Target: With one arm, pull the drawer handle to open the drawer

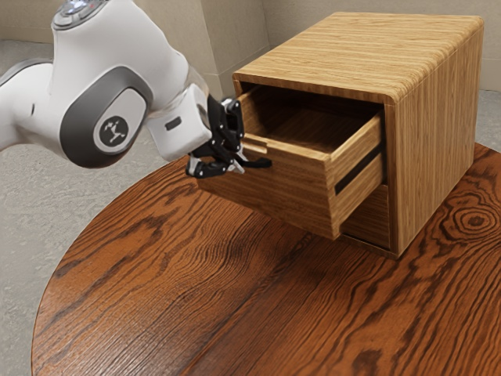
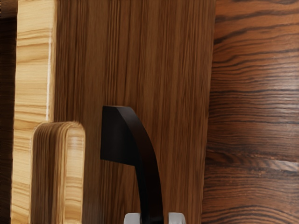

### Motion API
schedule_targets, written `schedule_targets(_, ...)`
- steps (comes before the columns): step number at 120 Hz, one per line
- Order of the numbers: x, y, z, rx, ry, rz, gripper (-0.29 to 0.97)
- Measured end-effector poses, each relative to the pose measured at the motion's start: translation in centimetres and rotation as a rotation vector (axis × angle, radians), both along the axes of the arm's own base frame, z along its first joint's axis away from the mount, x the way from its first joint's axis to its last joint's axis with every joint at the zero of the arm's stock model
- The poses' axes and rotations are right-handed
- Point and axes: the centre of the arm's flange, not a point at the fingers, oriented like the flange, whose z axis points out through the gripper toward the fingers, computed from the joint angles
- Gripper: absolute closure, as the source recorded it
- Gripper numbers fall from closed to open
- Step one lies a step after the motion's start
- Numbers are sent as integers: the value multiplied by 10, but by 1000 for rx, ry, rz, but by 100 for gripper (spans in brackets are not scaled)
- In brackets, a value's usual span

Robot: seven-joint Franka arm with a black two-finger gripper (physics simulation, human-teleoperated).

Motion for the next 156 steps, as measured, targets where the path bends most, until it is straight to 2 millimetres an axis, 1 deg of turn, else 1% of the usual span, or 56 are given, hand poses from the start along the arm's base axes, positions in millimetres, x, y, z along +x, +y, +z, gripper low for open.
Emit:
schedule_targets(36, -15, 2, 3, 0, -13, 11, 78)
schedule_targets(71, -27, 1, 0, 5, -10, 16, 77)
schedule_targets(98, -39, 6, 0, 2, -13, 31, 78)
schedule_targets(138, -57, 4, 1, 1, -22, 38, 78)
schedule_targets(151, -64, 2, 5, 0, -30, 38, 79)
schedule_targets(156, -69, 1, 10, -3, -41, 39, 78)
